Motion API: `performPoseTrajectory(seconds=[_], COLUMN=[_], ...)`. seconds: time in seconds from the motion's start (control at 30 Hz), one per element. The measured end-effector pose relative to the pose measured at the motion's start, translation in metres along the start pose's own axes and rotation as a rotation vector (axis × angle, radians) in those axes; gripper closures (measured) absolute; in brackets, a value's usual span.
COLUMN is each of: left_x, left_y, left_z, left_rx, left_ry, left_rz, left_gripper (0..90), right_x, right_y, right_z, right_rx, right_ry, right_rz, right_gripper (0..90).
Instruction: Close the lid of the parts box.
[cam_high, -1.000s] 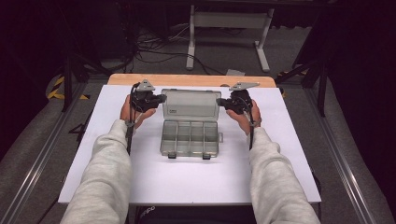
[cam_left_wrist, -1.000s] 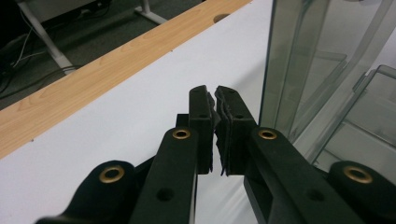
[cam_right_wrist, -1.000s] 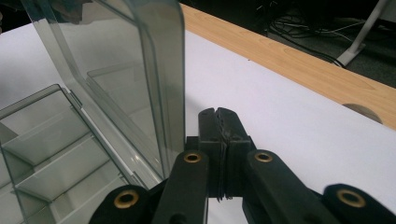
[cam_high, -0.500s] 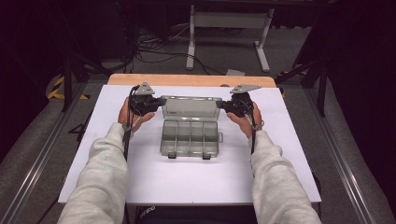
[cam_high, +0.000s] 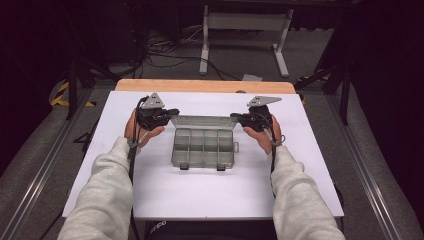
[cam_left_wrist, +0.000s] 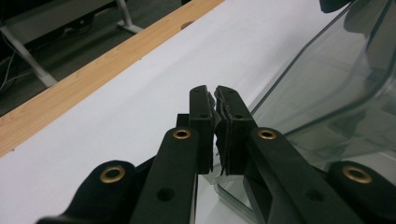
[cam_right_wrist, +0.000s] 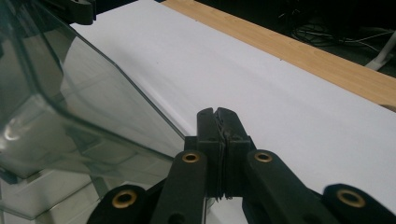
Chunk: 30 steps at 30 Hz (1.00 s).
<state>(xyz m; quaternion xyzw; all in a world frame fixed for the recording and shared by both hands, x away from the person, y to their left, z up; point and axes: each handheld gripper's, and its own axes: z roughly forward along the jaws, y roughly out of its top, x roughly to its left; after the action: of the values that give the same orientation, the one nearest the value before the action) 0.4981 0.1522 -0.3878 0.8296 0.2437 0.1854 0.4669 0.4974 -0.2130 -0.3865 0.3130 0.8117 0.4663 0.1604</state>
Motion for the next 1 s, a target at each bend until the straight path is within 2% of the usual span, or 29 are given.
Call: performPoseTrajectory(seconds=[0.47,0.6,0.77,1.0], left_x=[-0.013,-0.017,-0.024,-0.031], left_y=[-0.007,-0.008,-0.009,-0.013], left_z=[-0.006,-0.007,-0.010,-0.011], left_rx=[-0.001,0.002,0.012,0.041], left_ry=[-0.023,-0.041,-0.050,-0.038], left_rz=[0.017,0.026,0.050,0.079], left_gripper=[85.2,84.8,84.7,84.6], right_x=[0.008,0.011,0.016,0.023], right_y=[-0.009,-0.012,-0.014,-0.018], right_z=[-0.009,-0.012,-0.016,-0.018], right_rx=[-0.001,-0.003,0.000,0.011], right_ry=[0.024,0.035,0.047,0.055], right_rz=[-0.014,-0.018,-0.034,-0.054], right_gripper=[89.7,90.0,90.0,90.0])
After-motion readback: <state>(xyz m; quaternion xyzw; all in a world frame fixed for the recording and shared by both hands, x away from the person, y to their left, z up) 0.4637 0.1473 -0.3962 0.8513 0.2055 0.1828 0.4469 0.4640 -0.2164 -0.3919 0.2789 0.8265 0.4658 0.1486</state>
